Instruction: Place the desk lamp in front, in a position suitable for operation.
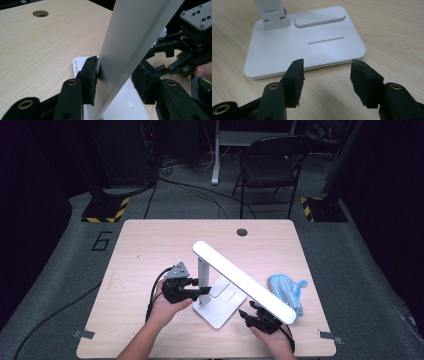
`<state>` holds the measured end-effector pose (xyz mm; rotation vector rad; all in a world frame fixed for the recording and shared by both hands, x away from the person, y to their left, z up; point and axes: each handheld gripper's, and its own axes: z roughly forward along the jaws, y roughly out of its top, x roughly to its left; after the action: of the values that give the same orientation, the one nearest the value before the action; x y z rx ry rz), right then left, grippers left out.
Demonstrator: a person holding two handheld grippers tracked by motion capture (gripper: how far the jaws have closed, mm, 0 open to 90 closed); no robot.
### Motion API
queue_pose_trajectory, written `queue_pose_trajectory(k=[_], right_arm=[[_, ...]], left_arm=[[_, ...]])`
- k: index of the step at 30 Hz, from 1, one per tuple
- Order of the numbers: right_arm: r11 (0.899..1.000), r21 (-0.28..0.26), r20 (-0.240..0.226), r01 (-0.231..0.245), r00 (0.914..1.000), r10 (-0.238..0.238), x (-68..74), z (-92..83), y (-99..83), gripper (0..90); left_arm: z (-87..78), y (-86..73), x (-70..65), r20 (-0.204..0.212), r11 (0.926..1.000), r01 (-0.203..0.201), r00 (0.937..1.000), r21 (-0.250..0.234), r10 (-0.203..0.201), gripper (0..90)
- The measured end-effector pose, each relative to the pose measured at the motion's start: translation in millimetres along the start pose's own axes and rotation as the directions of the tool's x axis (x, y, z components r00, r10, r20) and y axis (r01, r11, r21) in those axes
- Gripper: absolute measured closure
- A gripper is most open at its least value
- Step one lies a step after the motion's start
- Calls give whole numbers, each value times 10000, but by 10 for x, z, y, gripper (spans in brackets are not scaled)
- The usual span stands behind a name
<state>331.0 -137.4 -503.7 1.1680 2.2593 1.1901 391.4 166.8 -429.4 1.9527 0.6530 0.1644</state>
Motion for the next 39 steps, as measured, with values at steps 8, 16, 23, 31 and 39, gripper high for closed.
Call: queue_pose_trajectory(k=[8,16,23,31,39], right_arm=[[9997,235,-349,78,9994,-69,104,76,-9,398],[9997,240,-450,107,9989,-96,188,165,-17,380],[9990,423,-663,108,9978,-80,193,193,-23,365],[9958,881,-950,246,9953,-162,301,214,-46,344],[9966,808,-985,136,9951,-56,275,244,-40,333]], left_arm=[[124,26,34,389,9999,-58,9992,-128,63,483],[95,4,38,669,9996,-274,9974,-114,281,479],[89,-4,-32,1076,9986,-509,9930,147,491,475],[26,-64,-74,1658,9984,-545,9848,116,518,484],[17,-71,-78,1550,9991,-414,9871,107,392,514]])
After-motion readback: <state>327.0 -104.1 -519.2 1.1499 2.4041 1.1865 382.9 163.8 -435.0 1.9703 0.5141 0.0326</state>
